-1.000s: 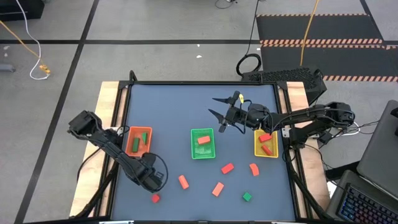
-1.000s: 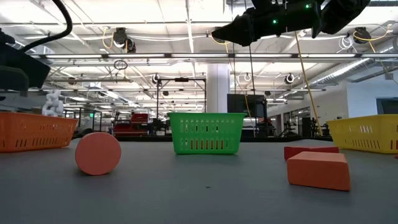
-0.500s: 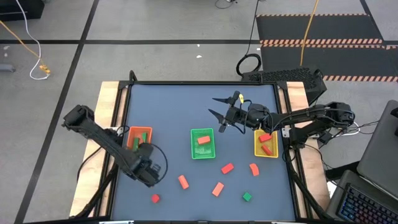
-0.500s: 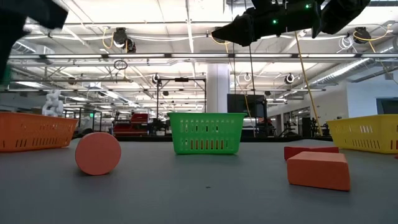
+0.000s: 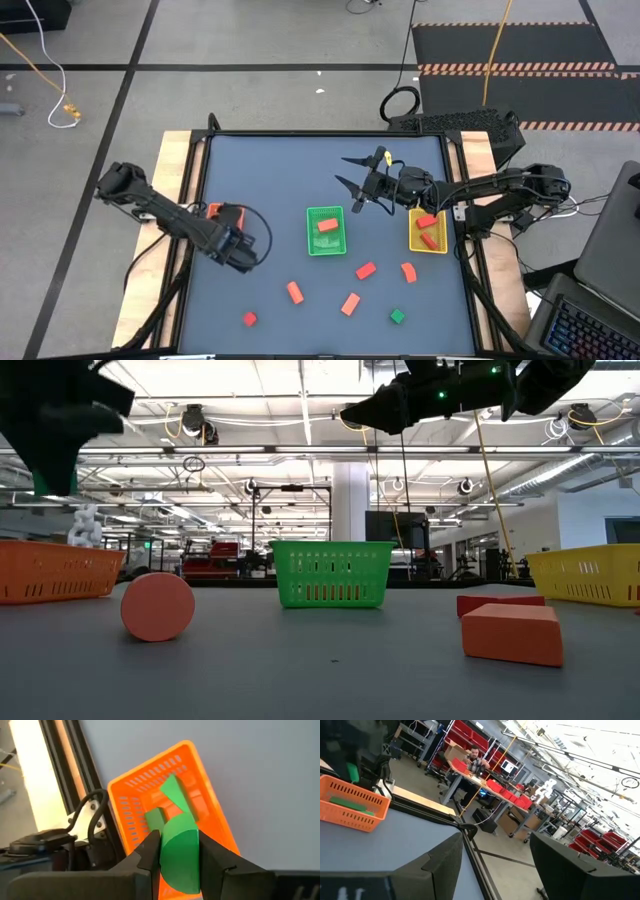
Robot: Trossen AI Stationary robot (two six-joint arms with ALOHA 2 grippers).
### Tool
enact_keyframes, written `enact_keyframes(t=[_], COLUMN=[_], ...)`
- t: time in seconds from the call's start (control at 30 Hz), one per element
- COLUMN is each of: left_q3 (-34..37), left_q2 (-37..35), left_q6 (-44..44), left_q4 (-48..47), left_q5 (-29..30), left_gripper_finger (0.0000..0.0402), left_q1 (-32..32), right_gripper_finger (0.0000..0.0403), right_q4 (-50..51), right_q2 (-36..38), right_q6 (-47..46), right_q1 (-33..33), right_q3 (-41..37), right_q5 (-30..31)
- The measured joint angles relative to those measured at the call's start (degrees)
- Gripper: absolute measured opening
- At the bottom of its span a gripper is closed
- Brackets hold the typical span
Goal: Sort & place blocks by color
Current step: Put the green block into the orange bin, then put the orange block into the green bin
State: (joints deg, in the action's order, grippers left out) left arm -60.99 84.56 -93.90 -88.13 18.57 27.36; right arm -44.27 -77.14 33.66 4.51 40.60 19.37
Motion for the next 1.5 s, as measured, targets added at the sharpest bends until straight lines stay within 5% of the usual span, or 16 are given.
enact_keyframes(t=[0.13,0.37,0.53,0.8,1.0,1.1,1.2,1.5], left_q3=[3.21,7.63,7.50,-6.36,-14.88,-14.87,-13.28,-5.21], left_q2=[0.02,0.02,0.02,-0.31,-0.38,-0.38,-0.38,-0.30], left_q6=[0.31,0.83,3.03,17.71,50.42,68.56,78.57,83.11], left_q4=[1.88,3.64,3.58,4.35,28.89,45.81,57.27,70.73], left_q5=[0.01,-0.02,3.81,26.16,41.84,39.14,30.37,17.37], left_gripper_finger=[0.0109,0.0237,0.0291,0.0299,0.0276,0.0261,0.0246,0.0211], left_q1=[-1.62,-3.63,-4.59,-5.92,-6.34,-7.32,-9.47,-17.49], right_gripper_finger=[0.0226,0.0227,0.0227,0.0227,0.0227,0.0227,0.0226,0.0226], right_q4=[-0.02,-0.02,-0.02,-0.09,-0.48,-0.56,0.01,6.20], right_q2=[0.00,0.00,0.00,0.00,0.00,0.00,0.00,0.00], right_q6=[0.01,0.00,0.01,-0.02,-0.02,-0.02,-1.42,-34.17], right_q1=[0.00,-0.02,-0.02,0.00,-0.02,-0.14,-0.44,-3.99], right_q3=[0.00,0.00,0.00,0.00,0.00,0.02,0.02,0.02], right_q5=[-0.02,0.00,-0.01,-0.06,-0.13,-0.15,-0.15,-0.31])
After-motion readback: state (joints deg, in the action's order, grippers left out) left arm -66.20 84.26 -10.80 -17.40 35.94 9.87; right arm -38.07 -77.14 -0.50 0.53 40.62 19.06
